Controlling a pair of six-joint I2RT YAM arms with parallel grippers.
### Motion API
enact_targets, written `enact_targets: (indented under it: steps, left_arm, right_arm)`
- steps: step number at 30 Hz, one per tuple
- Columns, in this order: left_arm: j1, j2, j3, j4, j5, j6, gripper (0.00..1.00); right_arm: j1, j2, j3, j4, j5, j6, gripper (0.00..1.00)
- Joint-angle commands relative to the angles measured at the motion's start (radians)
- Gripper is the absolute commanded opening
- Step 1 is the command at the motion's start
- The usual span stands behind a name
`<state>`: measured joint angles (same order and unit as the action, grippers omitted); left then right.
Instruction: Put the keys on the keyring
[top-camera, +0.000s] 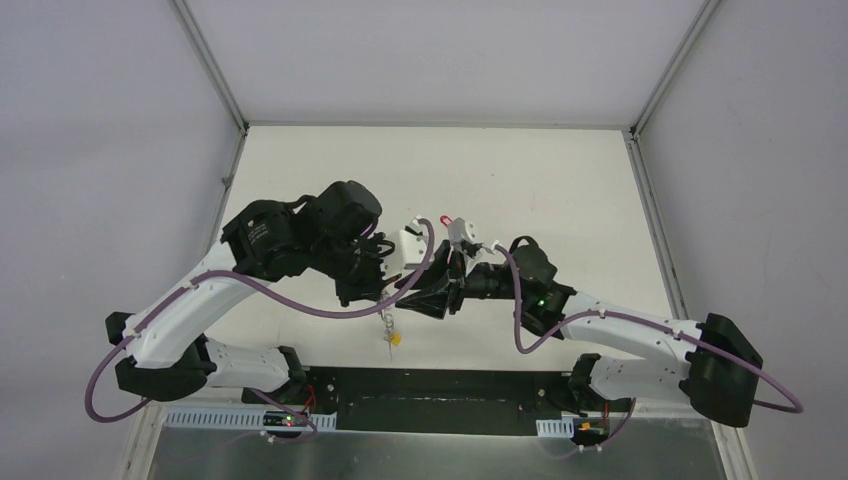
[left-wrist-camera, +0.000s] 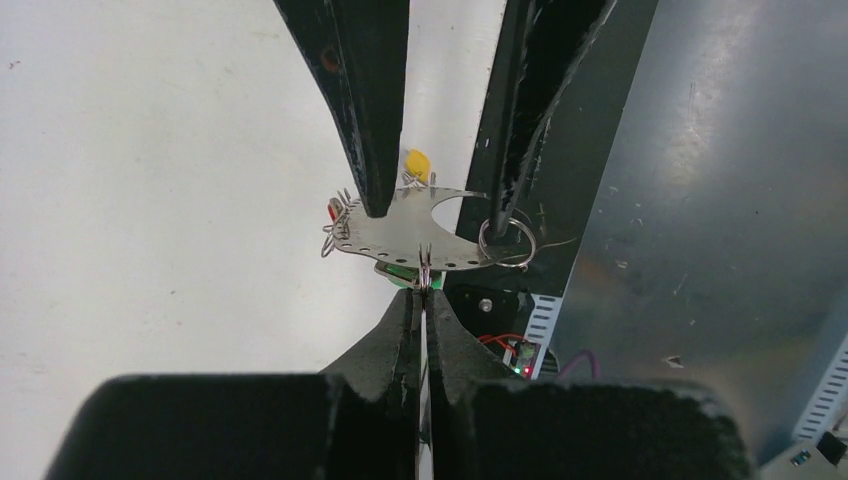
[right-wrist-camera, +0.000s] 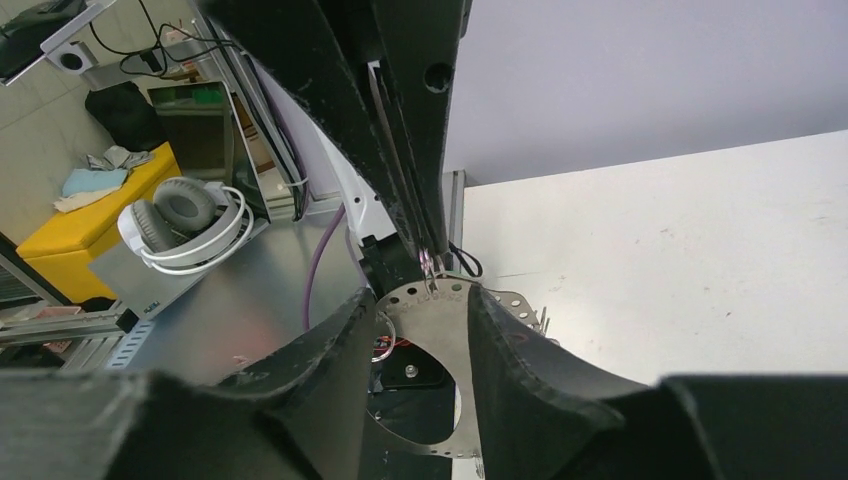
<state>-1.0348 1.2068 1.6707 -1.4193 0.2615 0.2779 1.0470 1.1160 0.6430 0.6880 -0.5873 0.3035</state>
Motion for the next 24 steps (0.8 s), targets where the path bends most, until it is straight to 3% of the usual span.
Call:
enact_targets:
  steps: [1,11,20,24]
  left_arm:
    - [-0.007,0.045,0.101,-0.102,-0.002,0.019,0.00]
    - [-0.007,0.099,0.152,-0.143,0.002,-0.004,0.00]
    - [-0.008,0.098,0.143,-0.143,0.007,-0.005,0.00]
    - [-0.007,0.100,0.139,-0.141,0.010,-0.009,0.00]
  right_arm:
    - [0.011,0.043,0.053,0.078,0.004,-0.015,0.39]
    - [0.019,0.131,0.070,0.181,0.001,0.033,0.25]
    - [0.027,0.159,0.087,0.219,-0.025,0.056,0.23]
    - [0.031,0.171,0.097,0.220,-0.041,0.058,0.07]
